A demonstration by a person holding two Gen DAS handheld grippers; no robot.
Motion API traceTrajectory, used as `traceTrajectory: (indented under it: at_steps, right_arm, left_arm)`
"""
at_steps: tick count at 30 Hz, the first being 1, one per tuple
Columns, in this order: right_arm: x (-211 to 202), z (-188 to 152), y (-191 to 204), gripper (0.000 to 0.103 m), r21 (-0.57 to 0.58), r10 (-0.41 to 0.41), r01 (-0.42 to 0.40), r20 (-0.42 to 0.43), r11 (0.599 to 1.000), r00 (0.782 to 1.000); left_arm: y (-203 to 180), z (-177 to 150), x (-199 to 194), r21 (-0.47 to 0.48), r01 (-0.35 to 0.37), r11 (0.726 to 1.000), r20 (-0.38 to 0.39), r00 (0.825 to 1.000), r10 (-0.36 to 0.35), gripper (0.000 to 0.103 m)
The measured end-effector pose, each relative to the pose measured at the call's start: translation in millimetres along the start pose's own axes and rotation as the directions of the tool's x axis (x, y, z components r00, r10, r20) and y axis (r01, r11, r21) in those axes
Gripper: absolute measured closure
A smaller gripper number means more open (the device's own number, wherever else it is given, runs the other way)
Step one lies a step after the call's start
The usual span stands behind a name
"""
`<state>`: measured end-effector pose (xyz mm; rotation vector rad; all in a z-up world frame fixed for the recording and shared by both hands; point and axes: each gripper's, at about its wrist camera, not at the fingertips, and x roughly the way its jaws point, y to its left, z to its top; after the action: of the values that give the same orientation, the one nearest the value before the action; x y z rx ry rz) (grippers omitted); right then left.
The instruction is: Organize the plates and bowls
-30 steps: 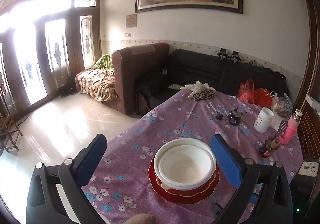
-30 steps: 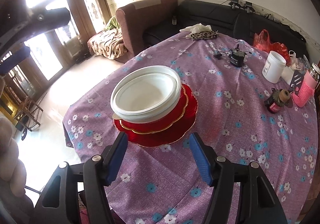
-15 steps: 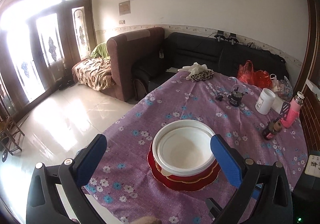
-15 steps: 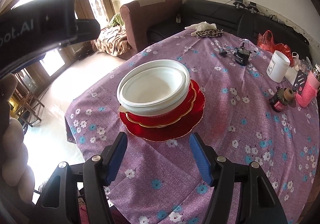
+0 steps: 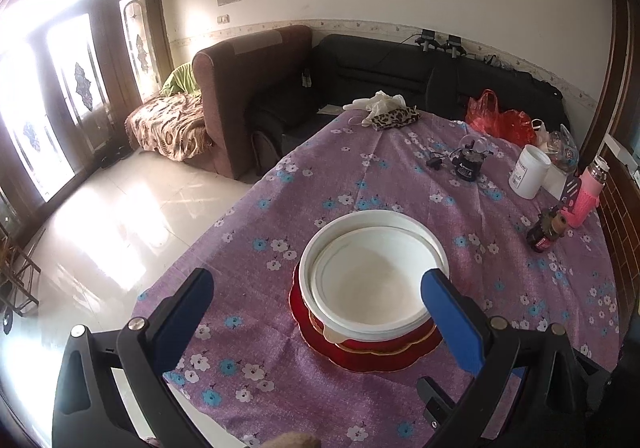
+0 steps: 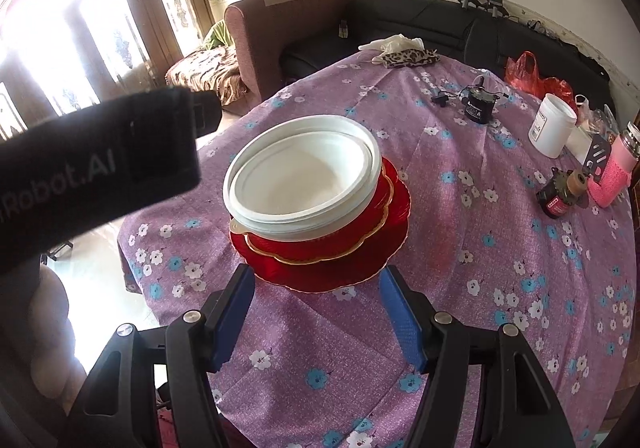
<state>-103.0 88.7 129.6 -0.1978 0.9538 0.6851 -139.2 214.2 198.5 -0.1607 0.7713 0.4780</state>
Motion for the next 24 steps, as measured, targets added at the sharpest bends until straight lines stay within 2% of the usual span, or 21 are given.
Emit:
traceTrajectory:
  at_steps: [13,18,24]
  right_arm:
    - [15,16,-4,0.034,0.031,-0.060,0.061,-0.043,0.998,0.997]
    - [21,17,2,0.034,0.024,-0.062,0.064,-0.060,0.998,0.996]
    - [27,18,7,0.034,0.019,-0.062,0.064,-0.072,0.998,0.995]
  left_arm:
    - [6,-4,32,0.002,0.065,0.998,-0.105,0.992,-0.065,0.000]
    - [13,-6,46,-0.021,0.070,0.997,-0.154,0.985,-0.072,0.000]
    - [17,-6,51,-0.017,0.062,0.998,-0.163,0.985,-0.064,0.000]
